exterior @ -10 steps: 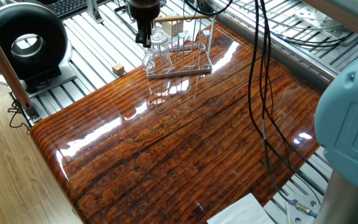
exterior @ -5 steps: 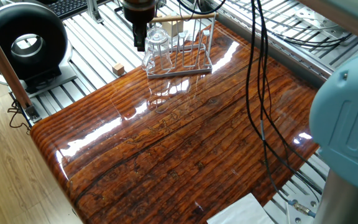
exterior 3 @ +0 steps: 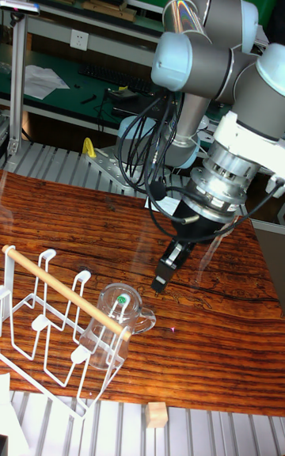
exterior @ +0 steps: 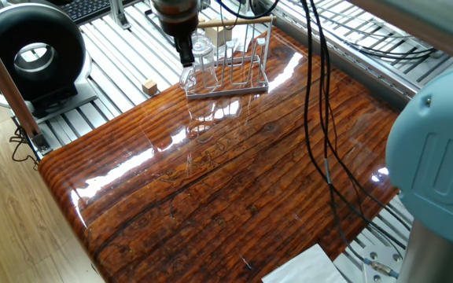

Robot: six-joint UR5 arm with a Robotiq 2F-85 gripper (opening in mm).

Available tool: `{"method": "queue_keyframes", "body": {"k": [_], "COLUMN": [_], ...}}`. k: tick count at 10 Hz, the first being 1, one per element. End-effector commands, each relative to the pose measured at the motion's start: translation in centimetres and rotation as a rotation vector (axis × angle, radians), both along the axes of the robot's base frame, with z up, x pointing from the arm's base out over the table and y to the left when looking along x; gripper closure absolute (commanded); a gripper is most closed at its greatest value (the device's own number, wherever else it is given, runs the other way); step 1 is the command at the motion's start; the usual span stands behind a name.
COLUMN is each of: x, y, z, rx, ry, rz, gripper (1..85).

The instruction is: Take the cup off the cup rack

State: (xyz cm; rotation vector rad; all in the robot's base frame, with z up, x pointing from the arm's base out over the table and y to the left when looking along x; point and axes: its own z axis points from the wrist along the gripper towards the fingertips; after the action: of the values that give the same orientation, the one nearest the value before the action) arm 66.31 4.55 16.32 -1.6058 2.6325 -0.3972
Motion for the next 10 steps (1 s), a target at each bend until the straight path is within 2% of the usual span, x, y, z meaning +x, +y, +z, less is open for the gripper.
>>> {"method": "queue_keyframes", "body": {"k": [1,2,4,7,8,10], "x": [0.4,0.3,0.2,-0.6,-0.5,0.1], "y": [-0.3,-0.1,-0.3,1.1,1.7,1.6], "z": [-0.1,0.0,0.2,-0.6,-0.9,-1.4], "rx": [-0.032,-0.026,-0.036,-0.009,0.009,-0.001], "ry": [-0.004,-0.003,-0.001,0.018,0.018,0.006], "rz": [0.065,0.069,0.075,0.107,0.119,0.129], "gripper": [59.7,55.0,54.3,53.7,51.7,45.3]}}
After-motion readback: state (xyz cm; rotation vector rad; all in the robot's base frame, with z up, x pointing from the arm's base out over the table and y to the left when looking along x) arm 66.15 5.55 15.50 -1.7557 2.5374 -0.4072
